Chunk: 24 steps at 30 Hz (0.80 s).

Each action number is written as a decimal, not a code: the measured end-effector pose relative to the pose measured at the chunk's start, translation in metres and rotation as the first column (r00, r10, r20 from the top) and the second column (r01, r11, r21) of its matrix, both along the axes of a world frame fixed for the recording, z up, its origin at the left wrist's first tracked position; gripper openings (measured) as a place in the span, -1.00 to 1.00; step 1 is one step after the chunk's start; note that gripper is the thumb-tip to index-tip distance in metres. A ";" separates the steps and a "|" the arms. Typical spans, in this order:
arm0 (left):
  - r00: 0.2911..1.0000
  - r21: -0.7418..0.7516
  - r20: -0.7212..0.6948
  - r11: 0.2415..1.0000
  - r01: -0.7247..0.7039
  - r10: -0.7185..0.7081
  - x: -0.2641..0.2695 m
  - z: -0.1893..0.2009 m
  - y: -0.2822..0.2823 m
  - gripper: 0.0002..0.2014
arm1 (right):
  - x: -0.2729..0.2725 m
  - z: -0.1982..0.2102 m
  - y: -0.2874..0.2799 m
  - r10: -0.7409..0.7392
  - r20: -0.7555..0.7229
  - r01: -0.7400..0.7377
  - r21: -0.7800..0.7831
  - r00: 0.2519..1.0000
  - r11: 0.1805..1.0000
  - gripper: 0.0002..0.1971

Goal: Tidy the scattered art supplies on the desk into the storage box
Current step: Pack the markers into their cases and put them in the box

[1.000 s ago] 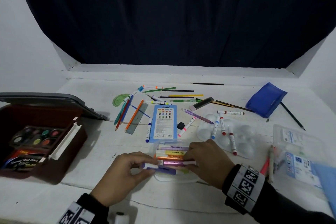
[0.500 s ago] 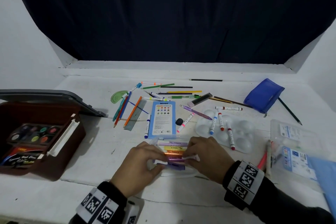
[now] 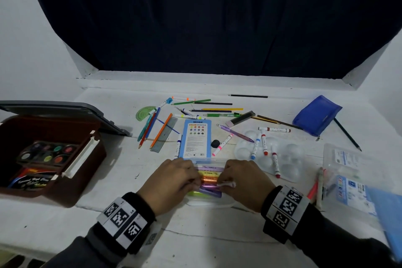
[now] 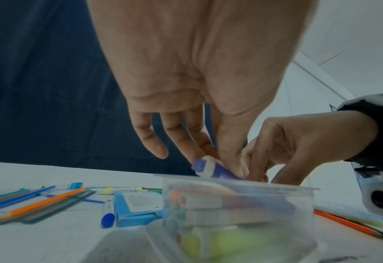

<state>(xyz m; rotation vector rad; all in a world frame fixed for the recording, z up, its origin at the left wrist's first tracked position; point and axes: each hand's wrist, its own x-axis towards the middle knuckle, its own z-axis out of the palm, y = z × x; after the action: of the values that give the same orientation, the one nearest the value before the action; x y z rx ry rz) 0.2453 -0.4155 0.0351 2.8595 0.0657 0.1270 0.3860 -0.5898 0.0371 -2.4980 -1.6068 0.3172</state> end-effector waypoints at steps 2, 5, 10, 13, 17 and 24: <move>1.000 -0.016 0.008 1.000 -0.017 0.017 -0.002 -0.003 -0.002 -0.88 | 0.001 0.000 -0.001 -0.001 -0.010 0.001 0.005 1.000 1.000 -0.70; 1.000 -0.030 0.000 0.999 -0.026 0.026 -0.003 -0.008 -0.005 -0.88 | 0.002 0.001 -0.003 -0.003 -0.030 0.004 0.010 1.000 1.000 -0.72; 0.999 -0.015 0.016 0.999 -0.049 0.049 -0.001 -0.012 -0.007 -0.90 | 0.002 0.002 -0.004 0.012 -0.030 -0.012 0.010 0.999 1.000 -0.74; 0.998 -0.053 0.036 0.998 -0.042 0.044 0.001 -0.011 -0.005 -0.92 | 0.002 0.002 -0.003 0.015 -0.022 -0.014 0.019 1.000 1.000 -0.76; 0.997 -0.098 0.046 0.993 -0.063 0.068 0.002 -0.011 -0.004 -0.85 | 0.003 0.002 -0.003 0.025 -0.011 -0.025 0.029 1.000 0.999 -0.77; 0.967 -0.342 0.143 0.927 -0.152 0.211 -0.008 -0.019 0.000 -0.75 | 0.004 0.001 -0.016 -0.043 -0.097 0.061 0.194 0.994 0.979 -0.74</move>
<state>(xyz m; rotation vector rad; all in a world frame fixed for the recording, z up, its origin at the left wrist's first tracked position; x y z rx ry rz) 0.2371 -0.4155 0.0160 2.4913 0.2899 0.3723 0.3896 -0.6056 0.0376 -2.3373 -1.4589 0.2494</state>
